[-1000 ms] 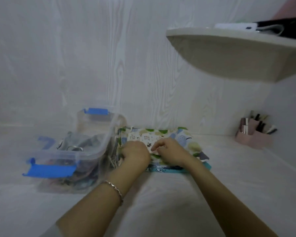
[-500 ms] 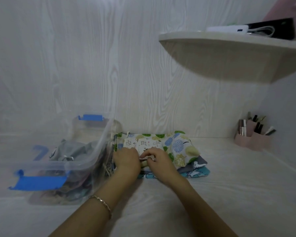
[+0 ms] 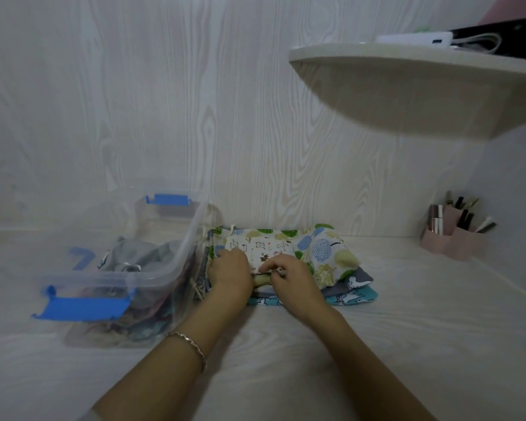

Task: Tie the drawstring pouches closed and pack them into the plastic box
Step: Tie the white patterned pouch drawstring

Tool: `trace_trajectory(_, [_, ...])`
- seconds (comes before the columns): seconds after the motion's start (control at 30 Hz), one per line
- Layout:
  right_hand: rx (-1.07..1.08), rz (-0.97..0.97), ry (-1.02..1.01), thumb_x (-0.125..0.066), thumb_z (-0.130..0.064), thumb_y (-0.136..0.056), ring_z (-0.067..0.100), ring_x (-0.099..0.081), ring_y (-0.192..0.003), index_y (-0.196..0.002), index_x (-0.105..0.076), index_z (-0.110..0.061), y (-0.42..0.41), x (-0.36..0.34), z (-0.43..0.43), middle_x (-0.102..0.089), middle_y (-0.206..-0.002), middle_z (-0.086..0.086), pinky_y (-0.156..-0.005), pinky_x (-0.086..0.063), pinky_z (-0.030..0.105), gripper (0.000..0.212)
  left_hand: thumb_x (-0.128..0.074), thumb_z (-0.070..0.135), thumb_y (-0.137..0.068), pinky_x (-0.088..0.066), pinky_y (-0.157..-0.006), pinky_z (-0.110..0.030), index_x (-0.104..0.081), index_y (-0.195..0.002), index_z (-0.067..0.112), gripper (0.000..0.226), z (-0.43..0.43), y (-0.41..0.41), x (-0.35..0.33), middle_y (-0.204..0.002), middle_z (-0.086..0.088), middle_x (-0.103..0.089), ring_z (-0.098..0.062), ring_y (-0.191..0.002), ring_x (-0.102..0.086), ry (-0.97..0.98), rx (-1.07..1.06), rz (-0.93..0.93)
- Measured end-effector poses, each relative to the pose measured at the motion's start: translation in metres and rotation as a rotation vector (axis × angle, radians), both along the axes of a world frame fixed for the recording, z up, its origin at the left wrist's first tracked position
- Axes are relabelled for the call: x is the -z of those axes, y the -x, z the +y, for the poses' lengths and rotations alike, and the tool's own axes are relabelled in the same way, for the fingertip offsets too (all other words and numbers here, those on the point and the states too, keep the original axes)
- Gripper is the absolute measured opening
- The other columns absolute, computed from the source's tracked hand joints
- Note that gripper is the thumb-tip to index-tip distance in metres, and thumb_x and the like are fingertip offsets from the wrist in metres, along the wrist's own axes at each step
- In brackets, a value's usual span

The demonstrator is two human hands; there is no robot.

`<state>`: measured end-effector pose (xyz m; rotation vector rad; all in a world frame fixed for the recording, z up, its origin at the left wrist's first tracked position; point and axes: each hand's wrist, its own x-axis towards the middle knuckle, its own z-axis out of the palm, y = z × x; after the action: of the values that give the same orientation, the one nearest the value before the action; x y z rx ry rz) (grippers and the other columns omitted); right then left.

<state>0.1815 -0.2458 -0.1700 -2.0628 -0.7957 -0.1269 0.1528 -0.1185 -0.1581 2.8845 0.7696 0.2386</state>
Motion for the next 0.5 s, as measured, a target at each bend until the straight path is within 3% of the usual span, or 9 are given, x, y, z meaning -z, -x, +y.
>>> trace_trajectory(0.13, [0.008, -0.024, 0.024, -0.049, 0.003, -0.088, 0.01, -0.059, -0.098, -0.092, -0.072, -0.016, 0.0, 0.0, -0.004, -0.066, -0.097, -0.004, -0.089, -0.049, 0.026, 0.03, -0.061, 0.008, -0.088, -0.05, -0.074, -0.035, -0.05, -0.117, 0.008, 0.03, 0.001, 0.002, 0.003, -0.123, -0.015, -0.047, -0.029, -0.1, -0.058, 0.061, 0.002, -0.121])
trace_trajectory(0.23, [0.038, -0.048, -0.01, -0.05, 0.002, -0.089, 0.009, -0.058, -0.102, -0.11, -0.068, -0.019, -0.001, 0.001, -0.007, -0.064, -0.106, -0.006, -0.092, -0.05, 0.028, 0.034, -0.064, 0.004, -0.084, -0.049, -0.072, -0.034, -0.05, -0.106, 0.012, 0.027, 0.002, 0.007, -0.001, -0.113, -0.009, -0.05, -0.025, -0.092, -0.055, 0.06, 0.072, -0.378])
trace_trajectory(0.3, [0.007, -0.054, -0.056, -0.053, -0.001, -0.09, 0.007, -0.057, -0.099, -0.129, -0.056, -0.027, 0.0, 0.001, -0.008, -0.058, -0.114, -0.01, -0.087, -0.051, 0.022, 0.047, -0.057, -0.002, -0.084, -0.052, -0.073, -0.034, -0.054, -0.102, 0.014, 0.025, -0.005, 0.014, -0.014, -0.107, -0.004, -0.051, -0.02, -0.087, -0.055, 0.305, 0.185, -0.607])
trace_trajectory(0.4, [-0.101, -0.059, -0.184, -0.058, -0.001, -0.087, 0.003, -0.056, -0.1, -0.134, -0.051, -0.031, 0.009, -0.008, -0.004, -0.054, -0.122, -0.011, -0.085, -0.05, 0.017, 0.056, -0.056, -0.009, -0.082, -0.056, -0.066, -0.031, -0.062, -0.094, 0.013, 0.026, -0.022, 0.032, -0.042, -0.09, -0.004, -0.059, -0.016, -0.073, -0.062, 0.938, 0.362, -0.729])
trace_trajectory(0.43, [-0.103, -0.104, -0.253, -0.057, -0.002, -0.086, 0.001, -0.056, -0.102, -0.128, -0.058, -0.026, 0.011, -0.012, -0.003, -0.057, -0.12, -0.007, -0.086, -0.049, 0.016, 0.049, -0.06, -0.008, -0.081, -0.056, -0.064, -0.028, -0.063, -0.093, 0.011, 0.023, -0.025, 0.038, -0.048, -0.087, -0.004, -0.06, -0.014, -0.069, -0.062, 1.022, 0.388, -0.729])
trace_trajectory(0.5, [-0.063, -0.203, -0.316, -0.054, -0.012, -0.084, 0.005, -0.058, -0.097, -0.11, -0.068, -0.02, 0.012, -0.015, -0.004, -0.064, -0.106, -0.001, -0.081, -0.048, 0.018, 0.03, -0.068, 0.003, -0.082, -0.055, -0.064, -0.026, -0.065, -0.089, 0.011, 0.012, -0.027, 0.049, -0.053, -0.084, -0.004, -0.064, -0.011, -0.066, -0.062, 1.0, 0.401, -0.779])
